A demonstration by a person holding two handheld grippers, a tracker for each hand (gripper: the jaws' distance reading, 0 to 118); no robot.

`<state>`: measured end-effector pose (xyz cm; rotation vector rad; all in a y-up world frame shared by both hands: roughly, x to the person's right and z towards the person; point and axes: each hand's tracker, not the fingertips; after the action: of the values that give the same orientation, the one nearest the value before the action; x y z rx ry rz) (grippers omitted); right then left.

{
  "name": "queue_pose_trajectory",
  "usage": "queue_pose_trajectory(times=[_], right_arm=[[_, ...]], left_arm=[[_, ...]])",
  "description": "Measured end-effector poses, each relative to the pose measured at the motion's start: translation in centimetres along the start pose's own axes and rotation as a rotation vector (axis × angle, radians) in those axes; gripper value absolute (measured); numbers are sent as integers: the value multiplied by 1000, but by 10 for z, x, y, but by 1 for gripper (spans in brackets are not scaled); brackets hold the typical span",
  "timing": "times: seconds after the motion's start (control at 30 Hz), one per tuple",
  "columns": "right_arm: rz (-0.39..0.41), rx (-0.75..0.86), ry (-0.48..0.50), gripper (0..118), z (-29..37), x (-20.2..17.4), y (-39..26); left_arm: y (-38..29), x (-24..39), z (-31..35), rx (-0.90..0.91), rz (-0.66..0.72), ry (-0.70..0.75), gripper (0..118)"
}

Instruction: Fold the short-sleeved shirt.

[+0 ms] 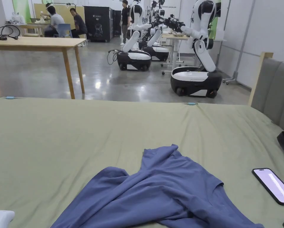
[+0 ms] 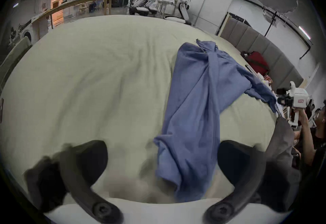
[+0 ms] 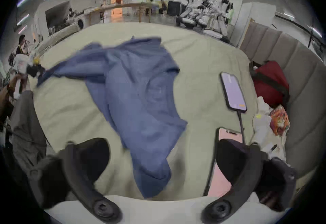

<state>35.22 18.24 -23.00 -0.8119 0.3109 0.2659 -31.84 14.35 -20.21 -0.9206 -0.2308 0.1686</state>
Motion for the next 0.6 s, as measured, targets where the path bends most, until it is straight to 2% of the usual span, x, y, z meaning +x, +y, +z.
queue_pose_trajectory(times=[0.03,0.07,0.17,0.23,0.27,0.3,0.33,0.4,0.47,0.53,0.6], right_arm=[[-26,78,25,115,10,4,0],[-60,109,21,115,19,6,1],[-126,284,-52,112,75,-10,5],[-160,410,-7,103,110,-23,1],[-183,460,22,84,121,-27,-2],[-206,485,25,52,125,-30,-4],[-220,498,14,0,127,-35,-4],[-212,523,5,0,133,-40,0],[-176,482,61,0,129,-40,9],[-153,489,22,0,126,-54,12],[-142,473,45,0,120,-55,18]], left_arm=[[3,-3,9,152,-41,-15,114],[-4,-6,13,89,-4,-6,115],[-7,-8,56,175,81,28,115],[-18,-3,88,265,92,50,112],[-28,0,105,322,82,59,100],[-33,6,115,382,64,77,72],[-39,11,122,420,65,109,0],[-55,12,133,443,119,168,0],[-50,13,142,420,126,101,0],[-50,17,137,403,137,102,0],[-58,22,120,375,108,118,0]])
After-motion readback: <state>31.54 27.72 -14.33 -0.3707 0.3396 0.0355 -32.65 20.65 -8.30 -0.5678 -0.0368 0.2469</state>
